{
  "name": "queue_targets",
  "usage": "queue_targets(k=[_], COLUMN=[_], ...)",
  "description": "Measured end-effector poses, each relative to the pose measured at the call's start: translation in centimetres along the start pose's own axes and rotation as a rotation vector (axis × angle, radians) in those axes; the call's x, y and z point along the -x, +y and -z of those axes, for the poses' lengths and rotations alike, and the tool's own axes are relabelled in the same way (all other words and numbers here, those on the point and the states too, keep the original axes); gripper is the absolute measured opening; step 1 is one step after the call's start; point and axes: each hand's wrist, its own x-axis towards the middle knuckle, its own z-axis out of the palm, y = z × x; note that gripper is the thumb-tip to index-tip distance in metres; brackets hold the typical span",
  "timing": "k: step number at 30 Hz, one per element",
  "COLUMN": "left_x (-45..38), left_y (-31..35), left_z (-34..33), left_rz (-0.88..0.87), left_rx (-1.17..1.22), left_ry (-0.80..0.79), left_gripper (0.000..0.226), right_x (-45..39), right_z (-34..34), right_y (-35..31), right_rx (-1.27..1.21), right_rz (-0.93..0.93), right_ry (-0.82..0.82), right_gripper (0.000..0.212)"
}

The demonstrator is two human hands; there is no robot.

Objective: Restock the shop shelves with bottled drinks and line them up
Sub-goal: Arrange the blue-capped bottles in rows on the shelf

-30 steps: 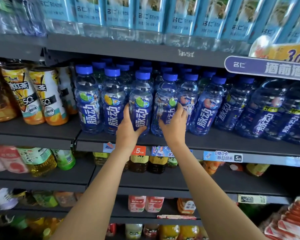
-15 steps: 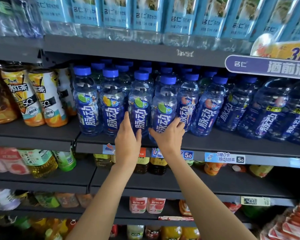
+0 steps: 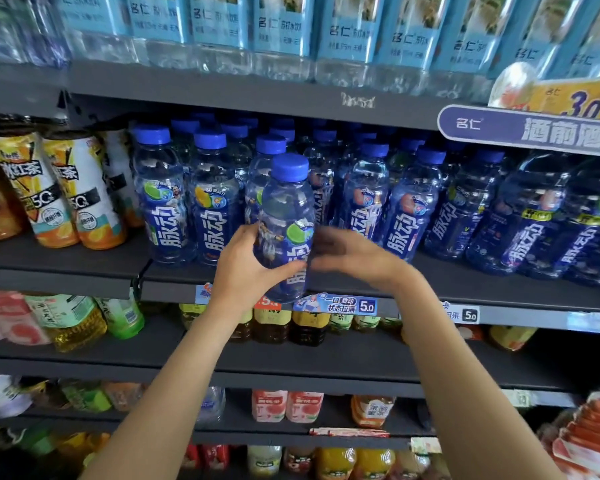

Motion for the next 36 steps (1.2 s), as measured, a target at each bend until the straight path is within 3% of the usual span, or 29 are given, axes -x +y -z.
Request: queue_targets(k=[4, 11, 15, 23, 28, 32, 34, 36], left_x=[-0.4, -0.5, -0.4, -0.3, -0.3, -0.2, -0.1, -0.1], left_y=[-0.3, -0.8, -1.0, -0.8, -0.1, 0.6, 0.9, 1.2], left_z=[1.2, 1.7, 1.4, 1.0, 0.3, -0.2, -0.1, -0.2], left_rz=[0.083, 0.115, 0.111, 0.070, 0.056, 0.031, 0.011, -0.005], left_rx=[0.099, 0.111, 0.089, 0.107, 0.052, -0.031, -0.068, -0.114], left_ry=[-0.029, -0.034, -0.028, -0.049, -0.046, -0.028, -0.028, -0.031], left_gripper=[0.047, 0.047, 0.047, 0.047, 0.053, 0.063, 0.061, 0.060], right_x=[-4.2, -9.9, -11.0, -9.1, -7.4, -5.3, -3.6, -1.9], right_z=[0.3, -2.3, -2.2, -2.3, -1.6, -1.4, -1.3, -0.9], right_y=[-0.9, -1.5, -1.2, -0.9, -2.1, -1.5, -0.1, 0.9], right_rx=[0.190, 0.157, 0.157, 0.263, 0.307, 0.336, 0.232, -0.101], right_rz=[-0.066, -0.312, -0.380, -0.336, -0.352, -0.180, -0.049, -0.037], right_ry=[0.406, 0.685, 0.722, 0.755, 0.682, 0.655, 0.641, 0.559], right_gripper=[0.055, 0.064, 0.066, 0.055, 0.034, 0.028, 0.024, 0.023])
